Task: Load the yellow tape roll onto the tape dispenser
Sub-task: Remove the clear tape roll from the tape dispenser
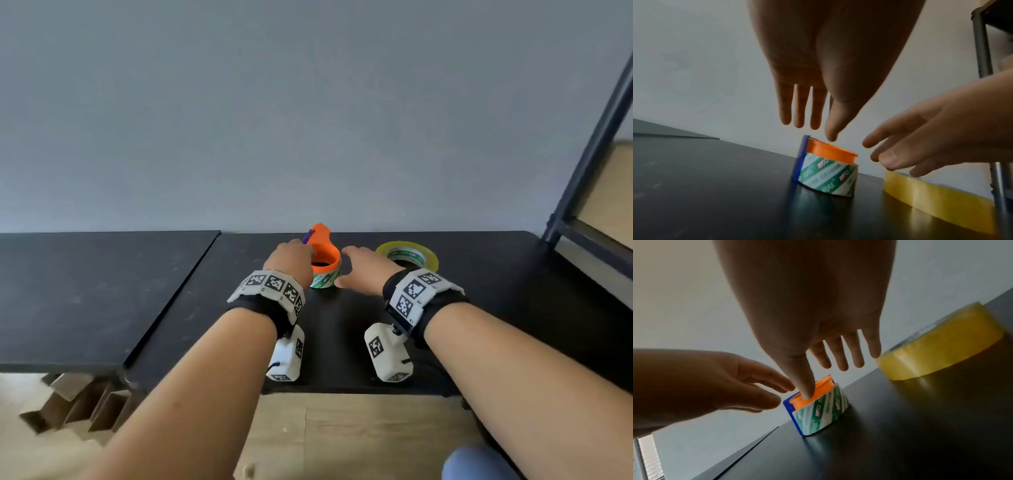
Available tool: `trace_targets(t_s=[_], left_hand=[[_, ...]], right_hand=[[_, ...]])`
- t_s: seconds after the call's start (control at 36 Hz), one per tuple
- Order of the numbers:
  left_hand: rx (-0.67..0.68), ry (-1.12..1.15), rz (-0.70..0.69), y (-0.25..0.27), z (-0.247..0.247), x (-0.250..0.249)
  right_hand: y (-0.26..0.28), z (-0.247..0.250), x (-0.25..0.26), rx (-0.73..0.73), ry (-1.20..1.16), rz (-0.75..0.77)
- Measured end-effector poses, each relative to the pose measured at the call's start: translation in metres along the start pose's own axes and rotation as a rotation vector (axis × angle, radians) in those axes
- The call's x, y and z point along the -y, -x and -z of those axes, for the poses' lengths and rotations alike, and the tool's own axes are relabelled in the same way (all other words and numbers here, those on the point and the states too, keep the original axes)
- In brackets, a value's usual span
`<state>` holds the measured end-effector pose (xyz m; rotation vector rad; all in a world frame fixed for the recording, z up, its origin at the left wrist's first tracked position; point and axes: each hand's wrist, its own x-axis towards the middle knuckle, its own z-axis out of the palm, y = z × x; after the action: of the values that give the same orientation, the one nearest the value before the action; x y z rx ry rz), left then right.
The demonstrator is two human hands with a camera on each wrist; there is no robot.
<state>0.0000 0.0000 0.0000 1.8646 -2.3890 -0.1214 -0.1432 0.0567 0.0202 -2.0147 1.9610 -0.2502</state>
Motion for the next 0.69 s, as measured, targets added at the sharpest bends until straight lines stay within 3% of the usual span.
trace_targets(t_s=[0.33,0.56,0.69], left_hand=[[-0.042,0.010,0.058,-0.033,-0.018,0.004],[-0.023,0.067,0.088,-0.020,-0.007,-0.001],[-0.062,0.261,0.100,-0.002,0.000,-0.005]], right_hand=[[-0.035,-0.017,-0.011,0.112,0.017,-0.012],[-0.026,-0.020,-0.009,0.063,-0.039,-0.003],[-0.018,-0.013,-0.014,-0.070,-0.148,0.001]])
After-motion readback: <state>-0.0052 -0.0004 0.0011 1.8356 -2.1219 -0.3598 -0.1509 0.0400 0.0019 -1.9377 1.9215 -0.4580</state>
